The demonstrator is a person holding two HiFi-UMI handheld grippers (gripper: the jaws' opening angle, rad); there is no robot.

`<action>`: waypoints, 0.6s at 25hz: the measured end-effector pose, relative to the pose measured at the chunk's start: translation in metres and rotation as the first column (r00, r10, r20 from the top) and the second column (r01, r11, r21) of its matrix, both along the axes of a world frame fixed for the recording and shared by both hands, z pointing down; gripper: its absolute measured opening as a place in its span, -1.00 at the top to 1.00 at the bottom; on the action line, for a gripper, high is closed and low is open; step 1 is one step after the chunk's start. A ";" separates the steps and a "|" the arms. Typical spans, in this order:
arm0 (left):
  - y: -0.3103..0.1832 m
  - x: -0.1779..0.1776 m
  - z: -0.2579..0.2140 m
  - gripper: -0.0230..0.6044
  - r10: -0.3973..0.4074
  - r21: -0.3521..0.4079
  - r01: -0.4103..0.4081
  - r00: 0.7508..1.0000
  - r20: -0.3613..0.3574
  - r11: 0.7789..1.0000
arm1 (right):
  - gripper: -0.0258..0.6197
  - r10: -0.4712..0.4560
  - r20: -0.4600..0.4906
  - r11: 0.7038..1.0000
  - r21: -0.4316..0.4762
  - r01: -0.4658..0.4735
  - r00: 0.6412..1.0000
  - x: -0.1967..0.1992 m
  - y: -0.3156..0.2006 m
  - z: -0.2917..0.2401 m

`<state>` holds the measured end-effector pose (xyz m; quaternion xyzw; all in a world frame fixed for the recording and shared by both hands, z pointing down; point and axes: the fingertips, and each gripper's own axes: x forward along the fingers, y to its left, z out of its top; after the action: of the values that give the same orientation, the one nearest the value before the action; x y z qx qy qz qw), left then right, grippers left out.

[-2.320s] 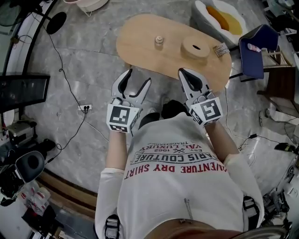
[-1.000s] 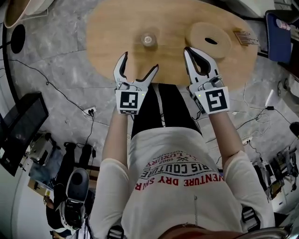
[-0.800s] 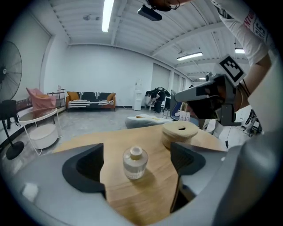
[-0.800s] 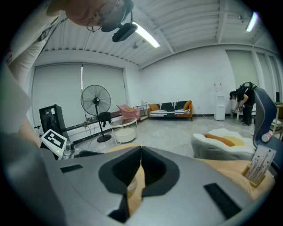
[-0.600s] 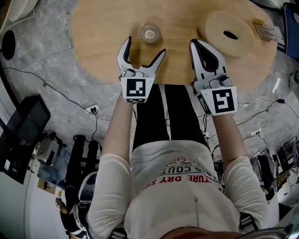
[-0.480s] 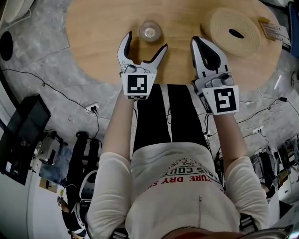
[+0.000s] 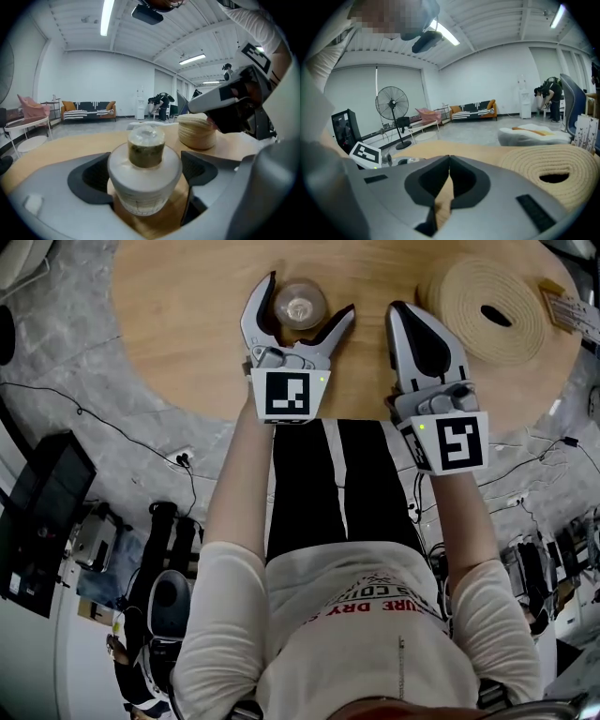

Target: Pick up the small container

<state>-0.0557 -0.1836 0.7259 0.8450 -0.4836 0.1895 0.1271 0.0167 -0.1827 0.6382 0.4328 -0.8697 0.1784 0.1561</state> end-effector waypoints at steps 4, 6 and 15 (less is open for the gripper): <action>-0.007 0.005 0.003 -0.48 0.016 0.002 -0.016 1.000 0.013 1.000 | 0.90 -0.010 -0.008 1.000 -0.011 0.010 1.000 0.001 0.002 0.006; -0.010 0.001 0.004 -0.20 -0.006 -0.003 0.006 1.000 0.024 1.000 | 0.90 -0.014 -0.013 1.000 -0.020 0.014 1.000 0.003 0.004 0.007; -0.013 0.001 0.004 -0.17 -0.031 0.002 0.031 0.999 0.044 1.000 | 0.90 -0.032 -0.020 0.999 -0.031 0.031 0.999 0.002 0.007 0.012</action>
<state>-0.0548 -0.1963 0.7299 0.8332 -0.4995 0.2056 0.1188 0.0185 -0.1761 0.6502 0.4183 -0.8720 0.1849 0.1745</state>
